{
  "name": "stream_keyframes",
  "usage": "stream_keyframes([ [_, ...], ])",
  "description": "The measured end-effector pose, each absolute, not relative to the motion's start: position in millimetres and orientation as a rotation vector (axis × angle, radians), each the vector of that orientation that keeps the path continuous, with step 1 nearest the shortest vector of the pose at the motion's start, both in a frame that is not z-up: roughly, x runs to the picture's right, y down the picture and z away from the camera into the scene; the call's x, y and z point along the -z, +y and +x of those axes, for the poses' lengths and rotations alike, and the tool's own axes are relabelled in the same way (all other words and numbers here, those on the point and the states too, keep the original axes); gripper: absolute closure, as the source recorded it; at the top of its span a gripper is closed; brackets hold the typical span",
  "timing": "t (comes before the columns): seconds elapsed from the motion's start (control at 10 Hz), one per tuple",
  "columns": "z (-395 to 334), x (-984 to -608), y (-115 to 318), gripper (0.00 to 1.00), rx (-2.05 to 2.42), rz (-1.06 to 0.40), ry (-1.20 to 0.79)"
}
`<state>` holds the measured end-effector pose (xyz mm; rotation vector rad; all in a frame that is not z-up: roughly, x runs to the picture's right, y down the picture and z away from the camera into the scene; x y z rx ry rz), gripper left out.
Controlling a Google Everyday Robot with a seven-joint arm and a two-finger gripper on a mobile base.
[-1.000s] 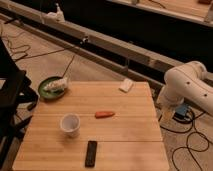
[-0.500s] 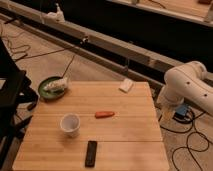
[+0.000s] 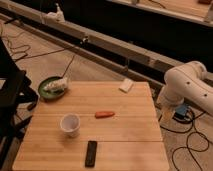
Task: Place the white sponge in the ceramic cup
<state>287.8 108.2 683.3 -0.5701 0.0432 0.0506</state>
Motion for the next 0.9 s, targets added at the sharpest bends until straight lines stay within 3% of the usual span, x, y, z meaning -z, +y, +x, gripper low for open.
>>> stream_keyframes([
  [0.6,284.3,-683.6,92.0,0.35,-0.084,-0.502,-0.04],
  [0.9,287.9,-705.3,71.9,0.35,-0.098,-0.463,-0.068],
])
